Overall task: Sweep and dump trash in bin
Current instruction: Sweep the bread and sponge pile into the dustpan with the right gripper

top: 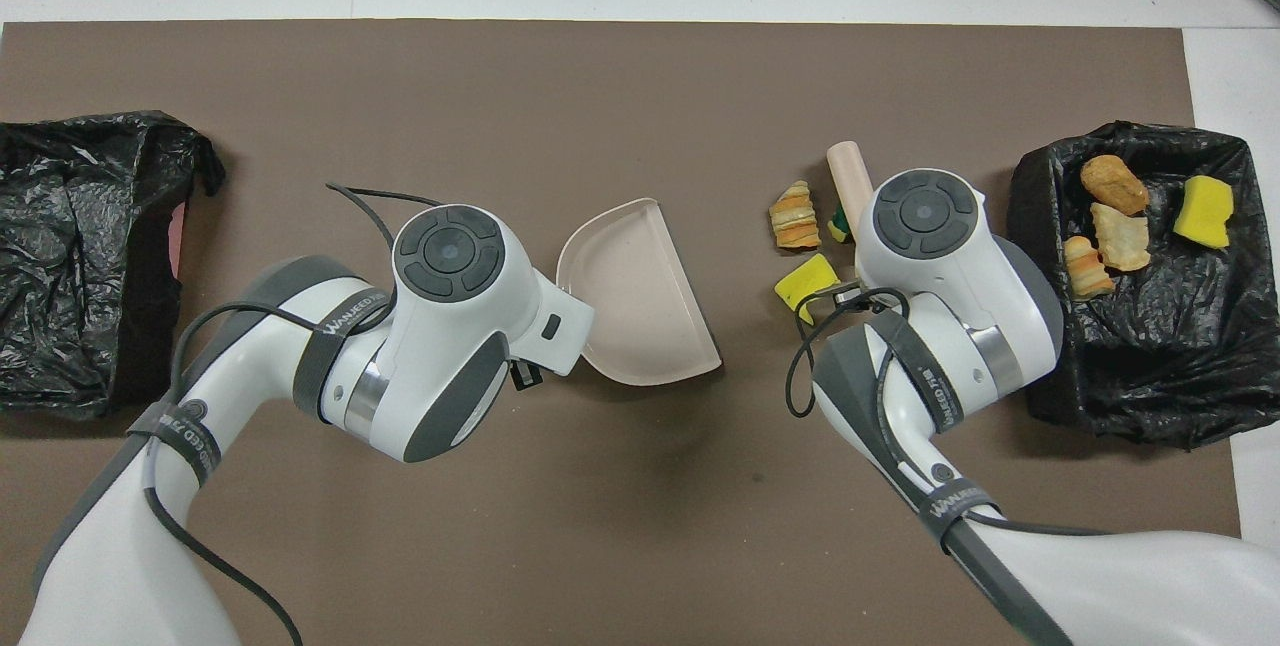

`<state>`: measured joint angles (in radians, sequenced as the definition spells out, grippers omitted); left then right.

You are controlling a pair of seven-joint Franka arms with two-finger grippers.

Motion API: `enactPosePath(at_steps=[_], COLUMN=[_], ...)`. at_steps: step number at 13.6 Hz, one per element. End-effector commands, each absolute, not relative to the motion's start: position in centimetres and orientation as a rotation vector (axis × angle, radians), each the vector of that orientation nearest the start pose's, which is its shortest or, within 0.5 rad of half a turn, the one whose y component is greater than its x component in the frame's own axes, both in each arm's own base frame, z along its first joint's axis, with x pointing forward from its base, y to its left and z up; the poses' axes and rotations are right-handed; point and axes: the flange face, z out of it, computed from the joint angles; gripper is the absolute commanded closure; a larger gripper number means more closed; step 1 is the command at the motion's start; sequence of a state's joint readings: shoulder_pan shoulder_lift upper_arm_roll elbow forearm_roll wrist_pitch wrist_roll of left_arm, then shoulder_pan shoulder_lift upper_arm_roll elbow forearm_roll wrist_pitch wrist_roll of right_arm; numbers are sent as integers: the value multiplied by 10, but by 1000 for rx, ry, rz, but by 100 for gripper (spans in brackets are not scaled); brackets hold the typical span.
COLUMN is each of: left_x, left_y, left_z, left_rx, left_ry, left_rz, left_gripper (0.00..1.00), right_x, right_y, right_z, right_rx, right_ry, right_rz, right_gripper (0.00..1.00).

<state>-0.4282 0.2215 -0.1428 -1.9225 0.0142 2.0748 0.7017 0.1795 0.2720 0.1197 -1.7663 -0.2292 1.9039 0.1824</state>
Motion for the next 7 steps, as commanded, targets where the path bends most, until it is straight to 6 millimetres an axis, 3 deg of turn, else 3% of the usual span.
enactPosePath(at_steps=[1, 3, 5, 7], left_x=[495, 495, 494, 493], left_y=[-316, -317, -316, -316], left_z=[374, 374, 374, 373], left_rx=[-2550, -2555, -2560, -2601], left_ry=[1872, 1866, 1858, 1798], left_rz=[97, 90, 102, 91], left_gripper=[100, 100, 100, 100], right_x=[619, 625, 625, 622], right_y=[115, 93, 95, 111], right_z=[402, 396, 376, 354], right_rx=[-3264, -3250, -3240, -3227], right_ry=[-451, -512, -544, -594], right_rz=[141, 93, 94, 145], right_gripper=[100, 100, 100, 100])
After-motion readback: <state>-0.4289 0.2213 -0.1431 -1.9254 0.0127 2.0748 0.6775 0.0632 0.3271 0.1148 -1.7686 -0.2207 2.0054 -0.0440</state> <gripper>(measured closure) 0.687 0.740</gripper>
